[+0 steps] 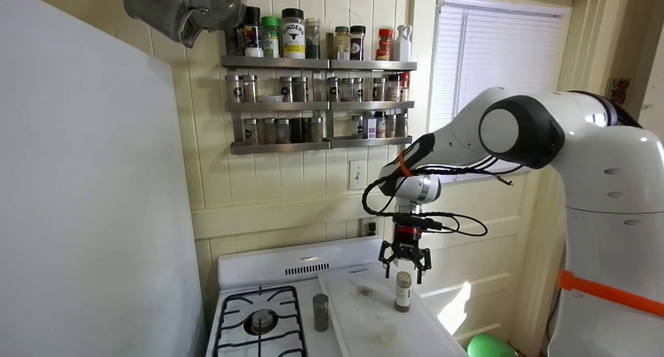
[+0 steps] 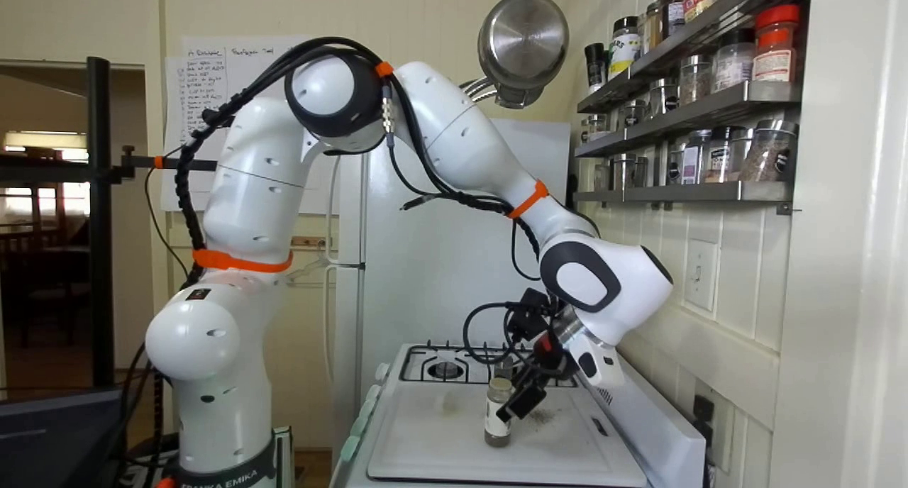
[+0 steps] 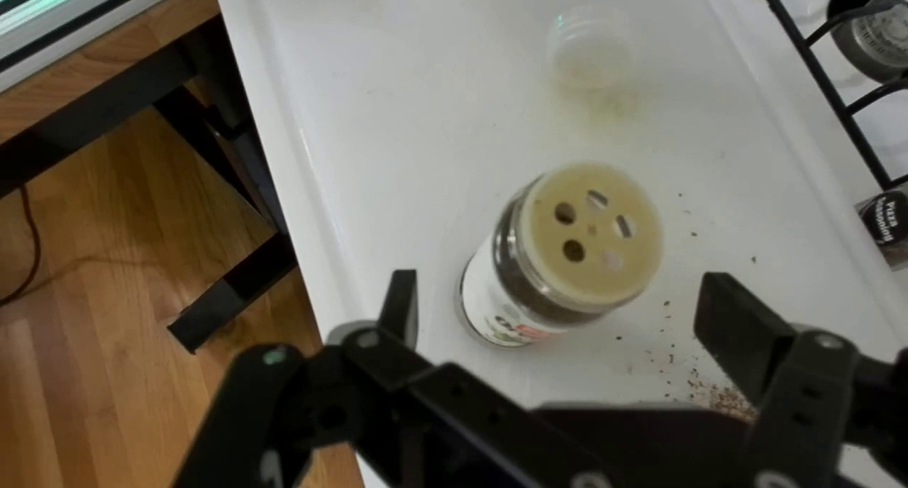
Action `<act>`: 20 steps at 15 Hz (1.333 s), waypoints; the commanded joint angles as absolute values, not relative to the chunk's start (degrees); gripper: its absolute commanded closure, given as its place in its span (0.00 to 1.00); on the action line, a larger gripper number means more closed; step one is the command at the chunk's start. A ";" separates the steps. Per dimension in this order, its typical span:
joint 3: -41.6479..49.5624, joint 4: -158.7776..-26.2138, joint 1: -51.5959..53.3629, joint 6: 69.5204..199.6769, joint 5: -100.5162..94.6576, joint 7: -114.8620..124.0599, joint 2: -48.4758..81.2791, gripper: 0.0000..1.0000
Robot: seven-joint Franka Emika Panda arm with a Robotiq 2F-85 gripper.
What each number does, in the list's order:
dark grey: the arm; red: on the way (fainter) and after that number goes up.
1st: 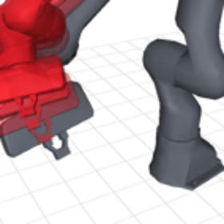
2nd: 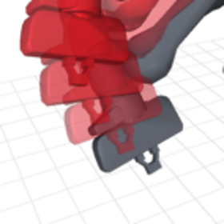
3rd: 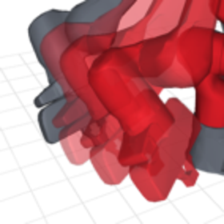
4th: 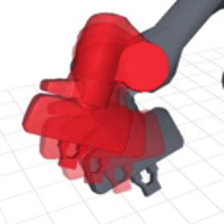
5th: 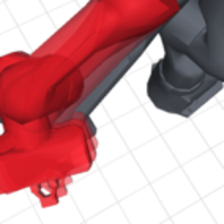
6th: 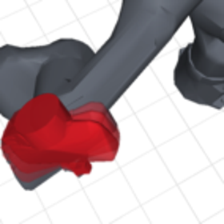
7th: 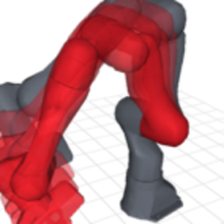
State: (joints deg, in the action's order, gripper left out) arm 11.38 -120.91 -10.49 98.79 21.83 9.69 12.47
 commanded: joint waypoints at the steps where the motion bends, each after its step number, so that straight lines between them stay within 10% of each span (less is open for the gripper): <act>1: 10.50 -125.03 -7.93 102.81 15.07 14.32 5.39 0.00; 20: 4.49 -126.59 -4.79 112.23 -0.24 15.96 -2.48 0.00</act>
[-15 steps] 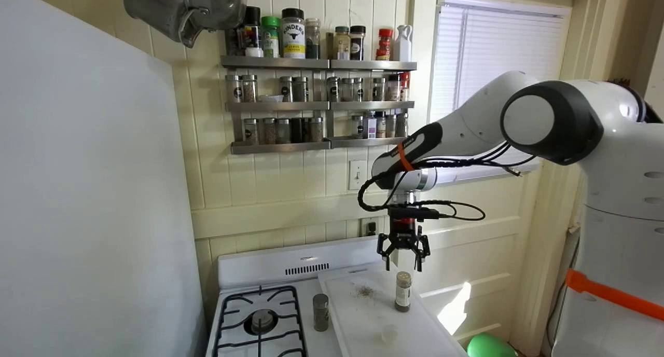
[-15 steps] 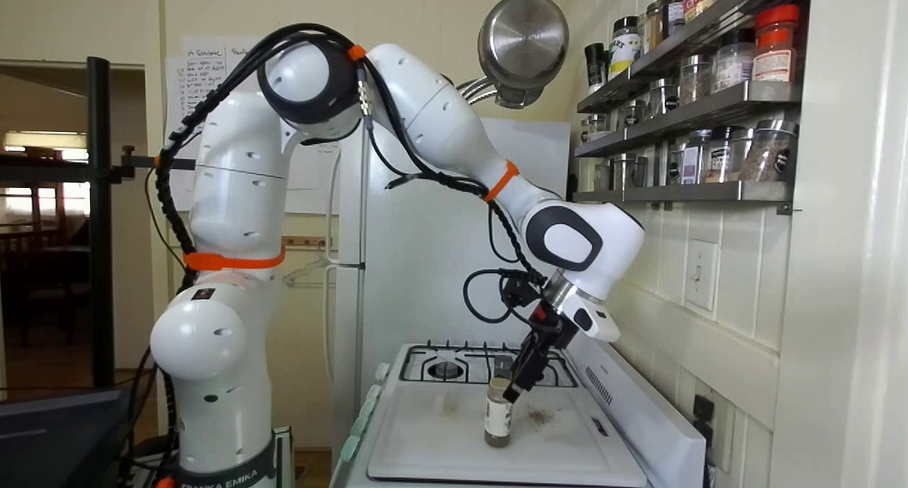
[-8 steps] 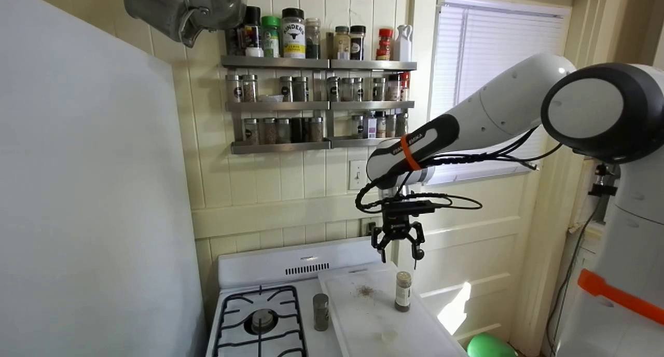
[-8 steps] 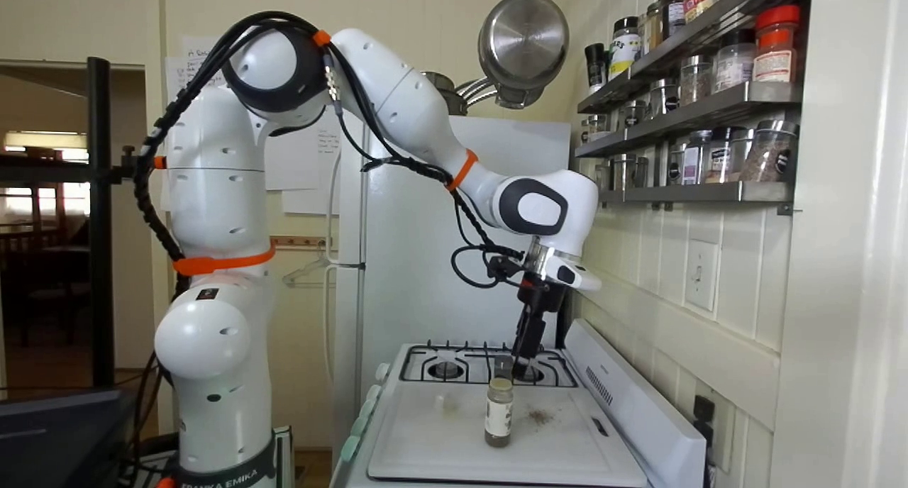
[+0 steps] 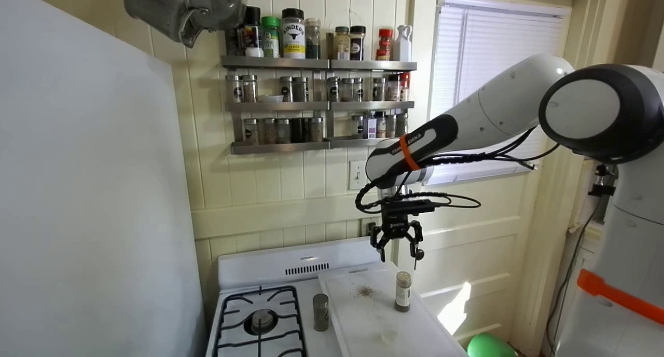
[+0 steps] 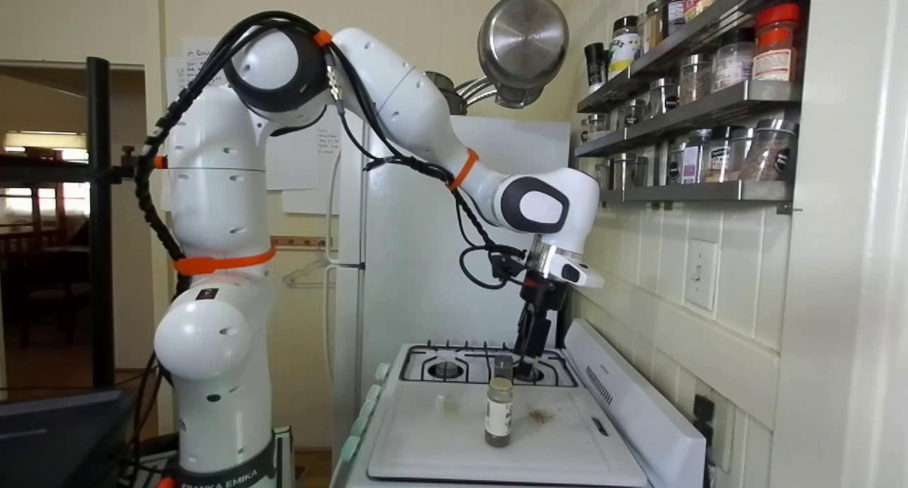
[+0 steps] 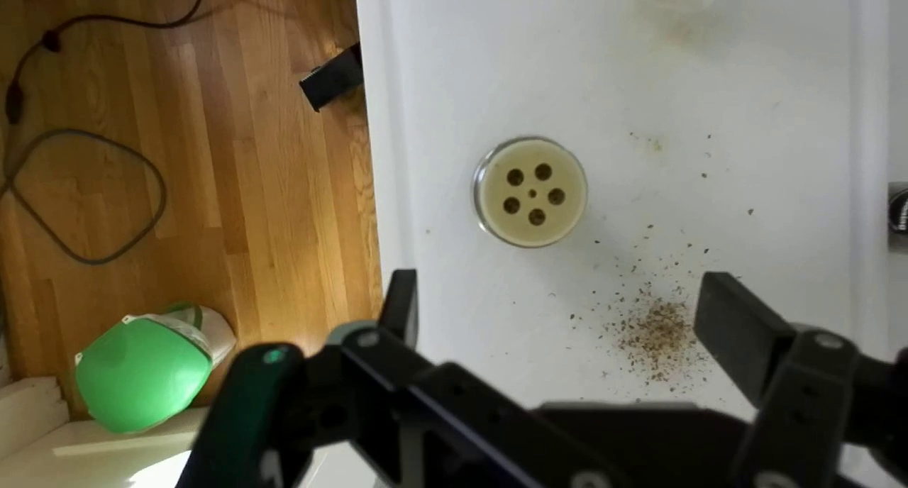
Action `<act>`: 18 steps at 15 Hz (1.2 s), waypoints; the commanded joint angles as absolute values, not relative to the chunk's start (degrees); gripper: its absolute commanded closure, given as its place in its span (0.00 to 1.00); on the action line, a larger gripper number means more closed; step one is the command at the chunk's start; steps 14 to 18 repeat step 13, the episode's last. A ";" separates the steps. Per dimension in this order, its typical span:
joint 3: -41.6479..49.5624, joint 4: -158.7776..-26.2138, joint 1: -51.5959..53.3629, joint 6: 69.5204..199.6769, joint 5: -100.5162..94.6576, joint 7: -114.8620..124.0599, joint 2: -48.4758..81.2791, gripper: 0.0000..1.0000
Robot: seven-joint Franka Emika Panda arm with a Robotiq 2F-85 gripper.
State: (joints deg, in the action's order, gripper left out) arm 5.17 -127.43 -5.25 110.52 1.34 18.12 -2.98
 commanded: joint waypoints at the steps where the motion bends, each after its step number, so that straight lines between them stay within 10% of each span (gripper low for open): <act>1: 4.20 -126.48 -4.60 113.35 -0.88 14.65 -2.53 0.00; 18: 2.12 -126.70 -2.57 128.90 3.59 2.91 -1.37 0.00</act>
